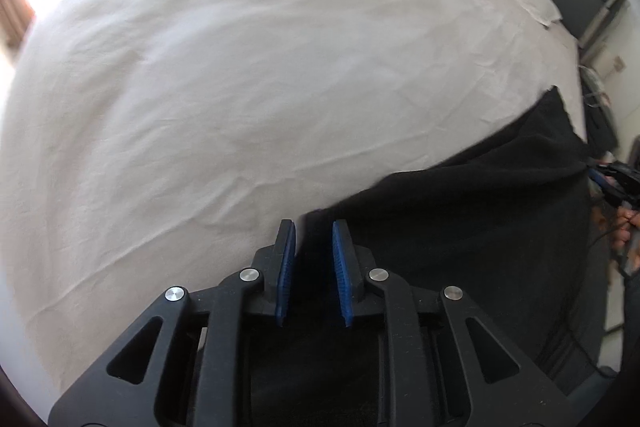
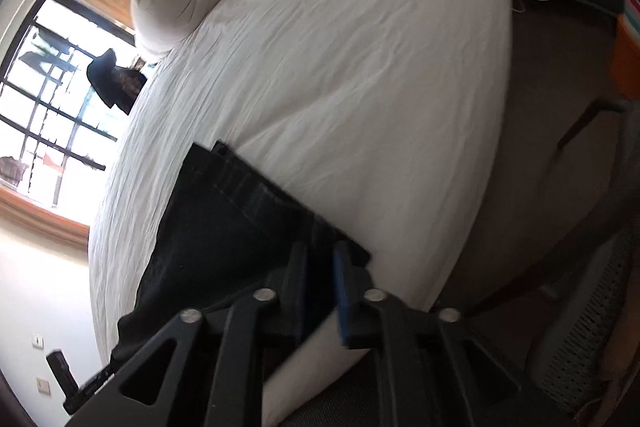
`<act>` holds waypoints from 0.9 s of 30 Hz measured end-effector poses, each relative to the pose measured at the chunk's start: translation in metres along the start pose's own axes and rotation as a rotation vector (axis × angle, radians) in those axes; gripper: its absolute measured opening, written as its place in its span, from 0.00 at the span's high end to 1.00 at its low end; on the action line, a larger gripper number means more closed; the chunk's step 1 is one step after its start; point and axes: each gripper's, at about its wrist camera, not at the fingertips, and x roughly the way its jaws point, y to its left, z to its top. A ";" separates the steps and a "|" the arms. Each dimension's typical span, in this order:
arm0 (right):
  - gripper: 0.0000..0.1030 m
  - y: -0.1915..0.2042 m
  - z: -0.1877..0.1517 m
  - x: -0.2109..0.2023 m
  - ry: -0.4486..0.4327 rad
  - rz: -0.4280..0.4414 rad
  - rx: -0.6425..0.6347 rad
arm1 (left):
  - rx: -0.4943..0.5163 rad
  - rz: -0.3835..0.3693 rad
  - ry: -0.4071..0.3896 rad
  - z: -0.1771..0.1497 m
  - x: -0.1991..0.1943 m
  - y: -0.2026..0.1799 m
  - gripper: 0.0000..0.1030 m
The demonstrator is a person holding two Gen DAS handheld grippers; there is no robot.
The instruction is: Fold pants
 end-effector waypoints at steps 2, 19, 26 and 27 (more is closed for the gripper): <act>0.39 -0.007 -0.002 -0.014 -0.034 -0.056 0.043 | -0.020 0.005 -0.019 -0.006 -0.012 0.006 0.82; 0.49 0.202 -0.036 0.076 0.284 0.060 -0.715 | 0.171 -0.060 0.014 -0.134 -0.021 -0.146 0.82; 0.71 0.150 0.011 0.087 0.135 -0.115 -0.447 | 0.166 -0.097 0.055 -0.142 -0.016 -0.138 0.82; 0.65 0.143 0.013 0.073 0.142 -0.091 -0.412 | 0.168 -0.099 0.055 -0.143 -0.017 -0.137 0.82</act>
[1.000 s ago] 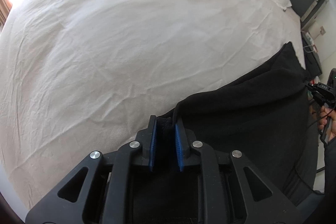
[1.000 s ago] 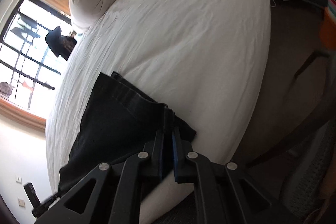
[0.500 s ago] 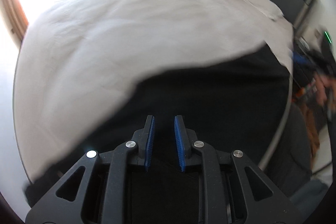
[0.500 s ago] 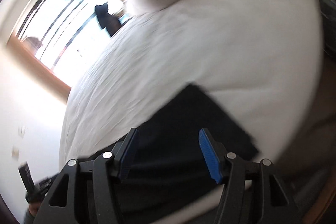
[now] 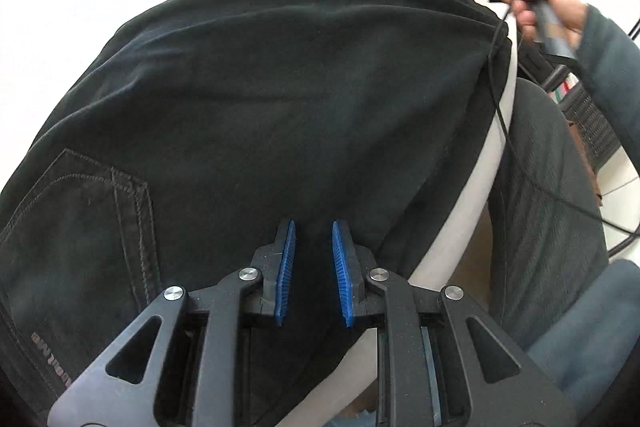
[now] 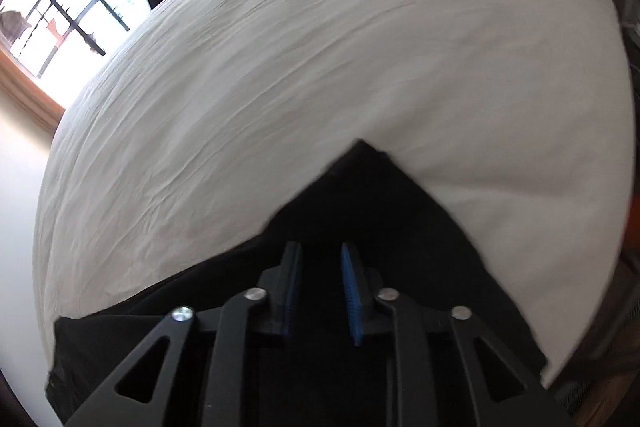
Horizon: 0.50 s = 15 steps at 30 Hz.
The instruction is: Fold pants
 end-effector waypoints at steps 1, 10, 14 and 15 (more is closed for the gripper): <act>0.53 -0.006 -0.008 -0.013 0.002 0.066 0.031 | -0.001 -0.001 -0.001 -0.003 -0.002 0.001 0.82; 0.42 -0.014 -0.163 -0.061 0.216 0.536 0.229 | -0.045 -0.015 -0.002 -0.018 -0.008 0.007 0.82; 0.42 0.006 -0.188 -0.046 0.286 0.595 0.233 | -0.080 -0.022 -0.005 -0.017 -0.009 0.009 0.82; 0.42 0.010 -0.189 -0.042 0.292 0.606 0.236 | -0.087 -0.025 -0.008 -0.016 -0.008 0.013 0.82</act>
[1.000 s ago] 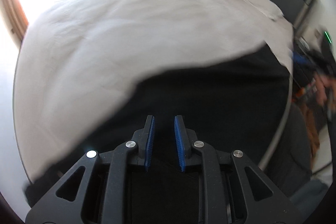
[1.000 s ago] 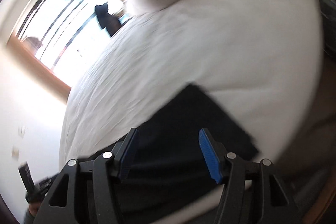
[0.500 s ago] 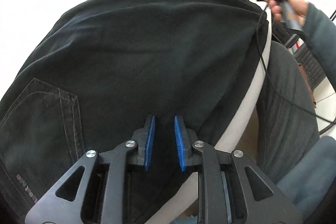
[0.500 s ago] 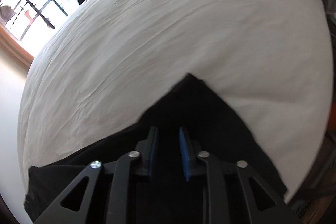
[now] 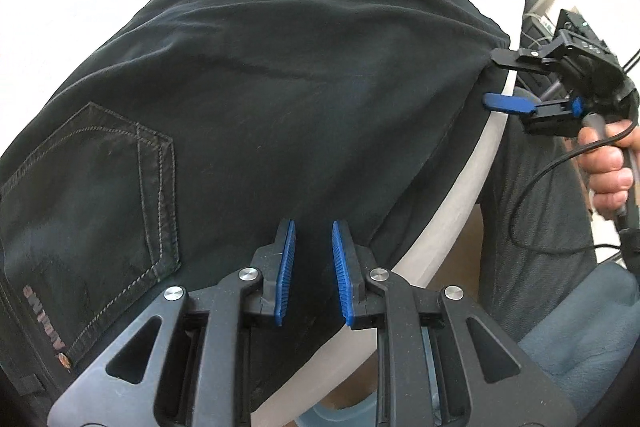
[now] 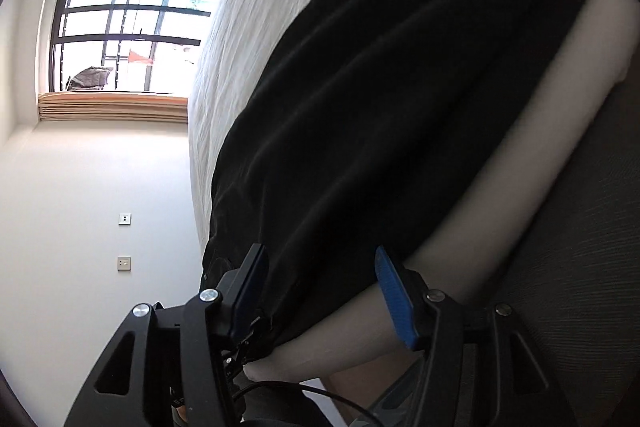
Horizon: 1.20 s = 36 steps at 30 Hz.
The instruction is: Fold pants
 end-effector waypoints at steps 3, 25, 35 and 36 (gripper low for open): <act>0.48 -0.004 0.007 0.015 -0.019 0.022 0.032 | -0.026 -0.013 -0.008 -0.003 -0.002 0.007 0.82; 0.97 0.002 -0.016 -0.019 -0.135 -0.166 0.059 | -0.042 0.005 -0.002 0.000 -0.003 0.012 0.82; 0.75 0.028 0.002 -0.067 -0.186 -0.432 -0.028 | -0.052 0.033 -0.003 0.001 -0.003 0.008 0.82; 0.75 0.027 0.004 -0.076 -0.209 -0.449 -0.029 | -0.048 0.036 -0.002 0.001 -0.003 0.007 0.82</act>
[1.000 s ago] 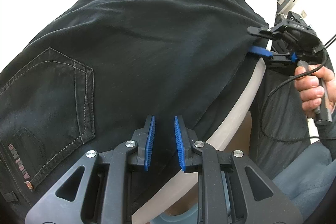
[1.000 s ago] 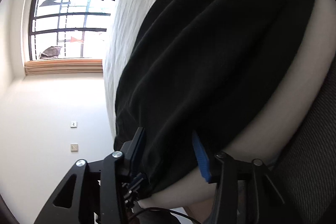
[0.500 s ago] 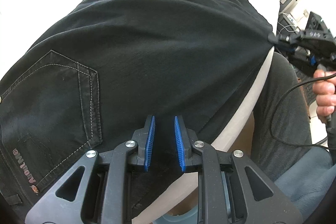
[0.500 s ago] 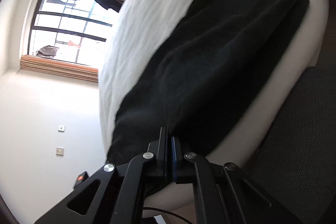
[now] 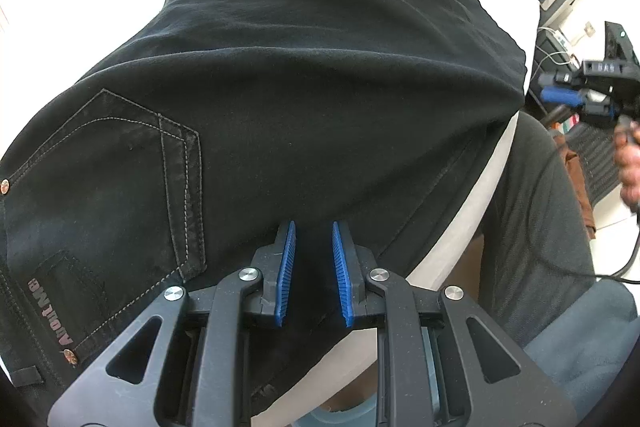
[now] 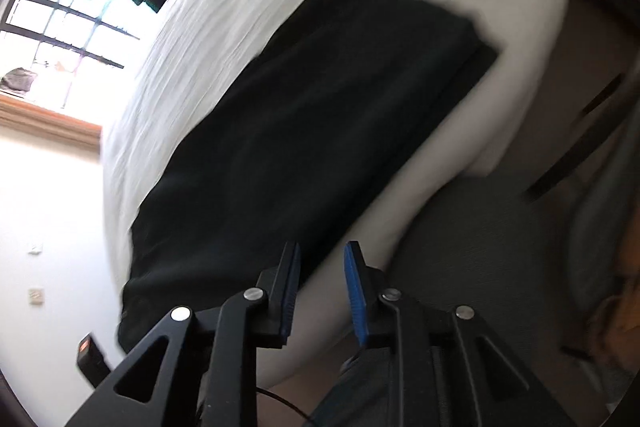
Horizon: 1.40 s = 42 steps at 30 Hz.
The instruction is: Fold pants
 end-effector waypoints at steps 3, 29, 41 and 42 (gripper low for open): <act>0.75 -0.010 0.015 -0.013 -0.073 0.061 0.018 | 0.000 0.011 0.009 0.002 0.000 -0.002 0.82; 0.46 0.140 0.102 0.047 -0.115 -0.192 -0.821 | -0.092 0.003 -0.056 -0.005 -0.026 0.037 0.82; 0.46 0.044 0.182 0.056 -0.048 -0.102 -0.744 | -0.134 -0.048 -0.054 -0.012 -0.011 0.060 0.82; 0.46 0.040 0.185 0.058 -0.051 -0.107 -0.739 | -0.136 -0.049 -0.053 -0.013 -0.011 0.060 0.82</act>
